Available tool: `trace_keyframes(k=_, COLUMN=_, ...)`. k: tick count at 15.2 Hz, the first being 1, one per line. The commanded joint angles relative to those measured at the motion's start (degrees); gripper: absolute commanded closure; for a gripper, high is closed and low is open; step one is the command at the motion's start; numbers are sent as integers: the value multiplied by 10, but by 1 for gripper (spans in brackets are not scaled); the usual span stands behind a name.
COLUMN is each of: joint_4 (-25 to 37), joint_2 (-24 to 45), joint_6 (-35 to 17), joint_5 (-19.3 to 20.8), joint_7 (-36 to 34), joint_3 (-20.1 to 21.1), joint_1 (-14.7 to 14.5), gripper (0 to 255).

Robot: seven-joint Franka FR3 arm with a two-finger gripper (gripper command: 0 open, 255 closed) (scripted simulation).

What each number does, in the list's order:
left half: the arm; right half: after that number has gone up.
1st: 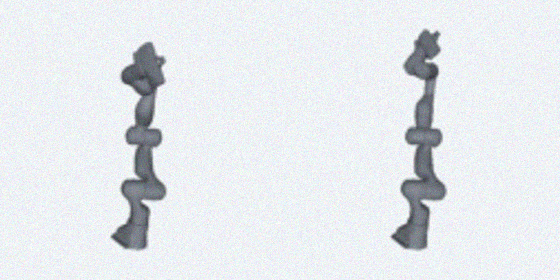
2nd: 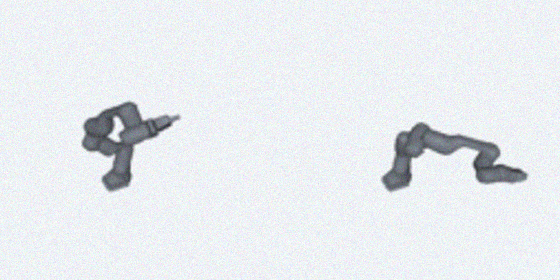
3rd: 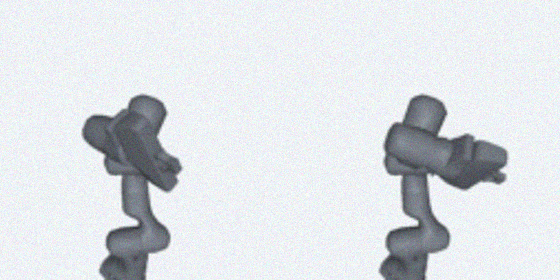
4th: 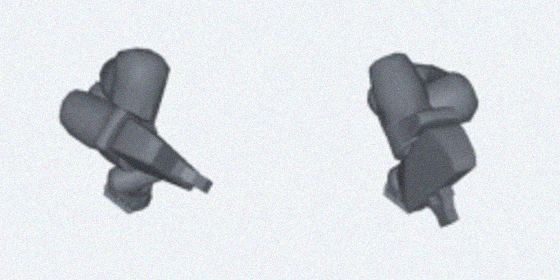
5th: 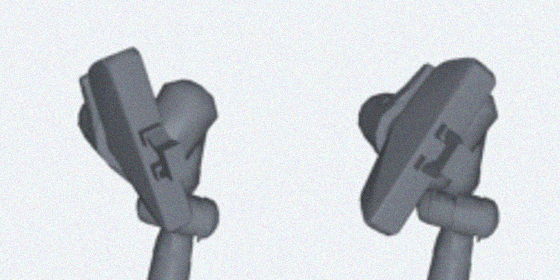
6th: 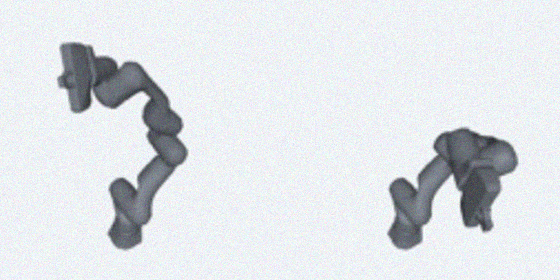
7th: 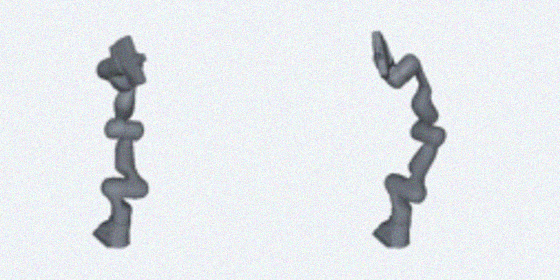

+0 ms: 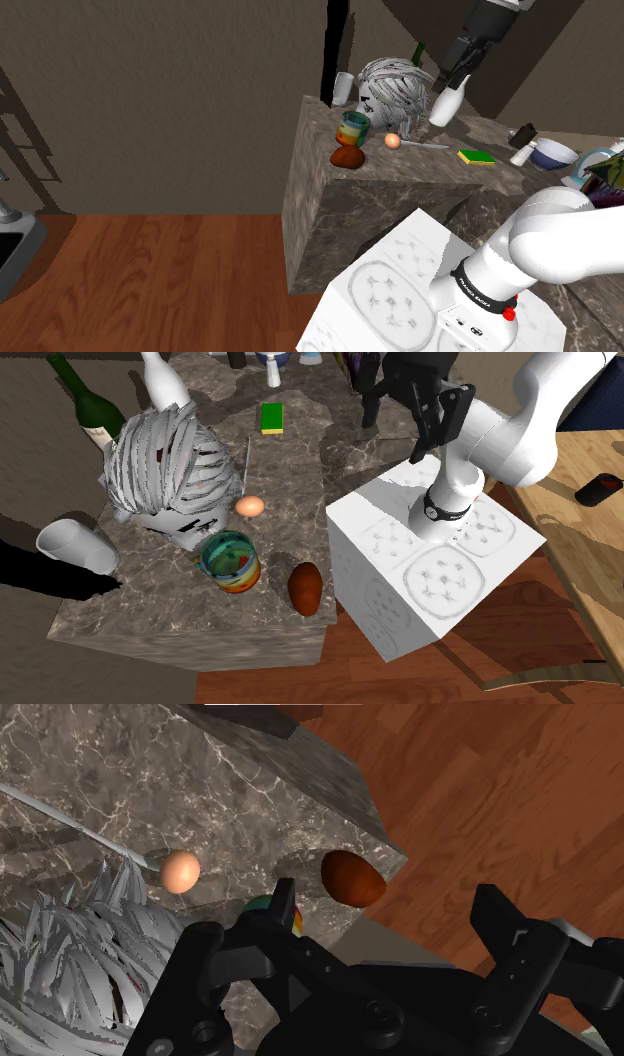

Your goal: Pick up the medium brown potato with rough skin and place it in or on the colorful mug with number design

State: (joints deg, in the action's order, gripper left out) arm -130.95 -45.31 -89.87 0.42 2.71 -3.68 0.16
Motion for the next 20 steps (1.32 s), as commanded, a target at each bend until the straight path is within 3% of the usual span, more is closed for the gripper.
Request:
trace_keyframes(k=1, joint_4=0, joint_2=0, joint_6=0, joint_5=0, joint_7=0, joint_3=0, joint_1=0, gripper=0)
trace_keyframes(k=11, joint_4=-1, joint_2=180, joint_6=-121, joint_5=-16, joint_7=265, joint_3=-118, joint_1=-74, gripper=0)
trace_keyframes(k=20, joint_4=70, joint_2=393, joint_6=-178, joint_5=-91, joint_7=516, joint_3=-175, joint_1=-131, gripper=0)
